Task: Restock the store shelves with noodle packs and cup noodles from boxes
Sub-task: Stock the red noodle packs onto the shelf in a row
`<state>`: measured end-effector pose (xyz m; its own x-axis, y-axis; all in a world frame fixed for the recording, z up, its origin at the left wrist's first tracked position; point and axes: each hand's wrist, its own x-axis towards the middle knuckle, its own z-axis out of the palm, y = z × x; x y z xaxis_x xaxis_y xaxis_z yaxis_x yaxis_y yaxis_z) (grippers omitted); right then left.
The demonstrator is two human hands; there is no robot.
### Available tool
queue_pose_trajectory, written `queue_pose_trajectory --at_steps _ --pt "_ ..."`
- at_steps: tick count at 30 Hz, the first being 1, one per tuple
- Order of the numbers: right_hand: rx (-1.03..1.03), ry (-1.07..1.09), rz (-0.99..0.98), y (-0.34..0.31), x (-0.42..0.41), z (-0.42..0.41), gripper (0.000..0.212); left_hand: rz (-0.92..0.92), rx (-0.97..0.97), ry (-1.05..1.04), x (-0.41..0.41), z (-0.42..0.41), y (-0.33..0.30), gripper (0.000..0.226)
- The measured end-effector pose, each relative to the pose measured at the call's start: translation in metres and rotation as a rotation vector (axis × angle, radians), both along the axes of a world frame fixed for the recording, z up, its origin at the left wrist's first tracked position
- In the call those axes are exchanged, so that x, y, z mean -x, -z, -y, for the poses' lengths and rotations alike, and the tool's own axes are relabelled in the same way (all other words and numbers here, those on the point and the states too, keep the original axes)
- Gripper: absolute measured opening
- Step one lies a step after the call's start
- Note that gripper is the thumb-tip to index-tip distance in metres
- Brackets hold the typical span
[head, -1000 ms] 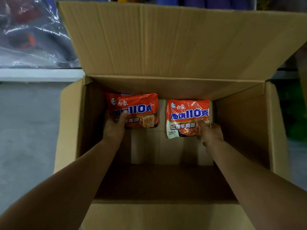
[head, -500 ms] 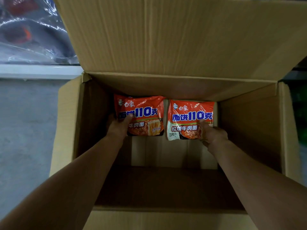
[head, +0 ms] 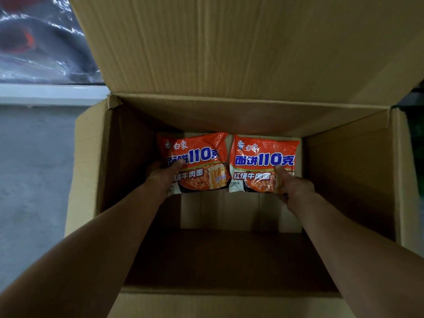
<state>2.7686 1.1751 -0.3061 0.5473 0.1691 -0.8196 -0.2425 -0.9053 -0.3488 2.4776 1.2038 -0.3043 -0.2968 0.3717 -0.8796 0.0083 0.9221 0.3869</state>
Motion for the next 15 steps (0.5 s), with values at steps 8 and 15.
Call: queue_pose_trajectory --at_steps 8,15 --pt "-0.058 -0.019 -0.148 -0.01 -0.004 0.009 0.055 0.066 0.033 -0.03 0.002 0.007 0.003 0.059" --pt "-0.079 -0.071 -0.147 -0.034 -0.002 0.01 0.064 0.085 -0.002 -0.083 -0.003 0.014 -0.015 0.057"
